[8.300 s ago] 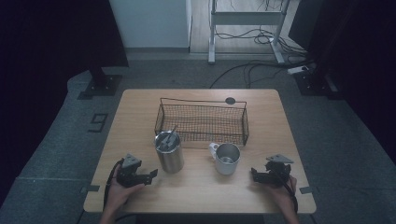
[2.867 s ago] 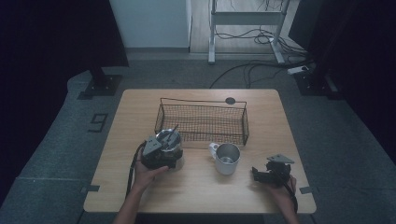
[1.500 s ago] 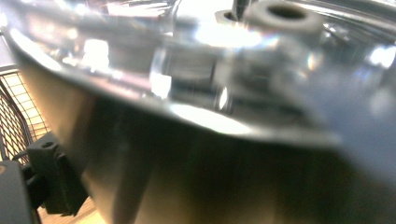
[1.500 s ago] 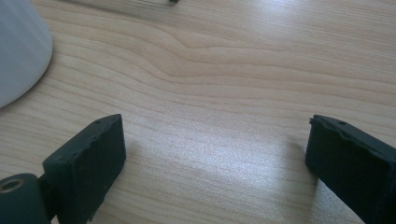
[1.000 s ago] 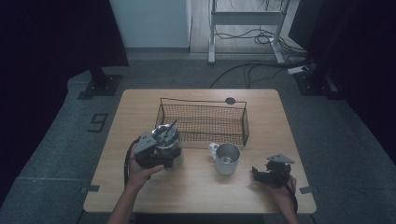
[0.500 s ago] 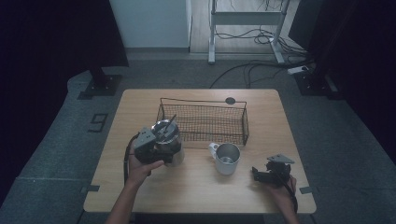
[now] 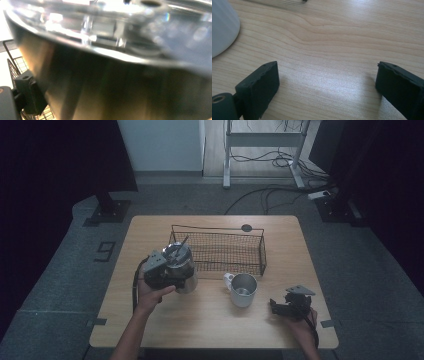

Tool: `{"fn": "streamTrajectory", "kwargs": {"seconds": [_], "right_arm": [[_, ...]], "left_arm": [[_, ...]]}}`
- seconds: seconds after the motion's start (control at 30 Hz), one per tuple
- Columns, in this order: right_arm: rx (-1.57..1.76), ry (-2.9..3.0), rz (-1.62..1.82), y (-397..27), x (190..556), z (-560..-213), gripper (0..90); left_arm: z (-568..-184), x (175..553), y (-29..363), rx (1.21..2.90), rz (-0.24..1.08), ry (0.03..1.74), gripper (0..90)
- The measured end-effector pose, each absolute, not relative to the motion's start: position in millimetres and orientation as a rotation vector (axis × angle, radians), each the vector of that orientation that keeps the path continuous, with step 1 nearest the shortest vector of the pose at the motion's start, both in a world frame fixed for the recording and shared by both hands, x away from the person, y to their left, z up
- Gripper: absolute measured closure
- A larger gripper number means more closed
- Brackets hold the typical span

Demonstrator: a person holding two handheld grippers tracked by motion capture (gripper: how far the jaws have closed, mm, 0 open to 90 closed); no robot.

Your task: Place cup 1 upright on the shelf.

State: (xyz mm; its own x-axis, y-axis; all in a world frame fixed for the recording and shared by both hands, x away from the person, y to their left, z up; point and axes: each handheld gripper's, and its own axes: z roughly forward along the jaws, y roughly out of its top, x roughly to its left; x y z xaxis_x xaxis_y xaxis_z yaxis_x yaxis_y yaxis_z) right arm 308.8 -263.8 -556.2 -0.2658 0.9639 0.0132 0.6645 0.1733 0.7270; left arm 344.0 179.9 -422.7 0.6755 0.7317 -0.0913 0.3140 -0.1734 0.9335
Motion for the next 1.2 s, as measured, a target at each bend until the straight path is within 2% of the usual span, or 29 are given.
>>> {"fn": "streamTrajectory", "kwargs": {"seconds": [1.2], "right_arm": [[1.532,2.000,0.874,-263.9,308.8,-556.2,5.0]], "left_arm": [[-407.5,372.7,167.9,1.770,0.479,0.848,3.4]]}}
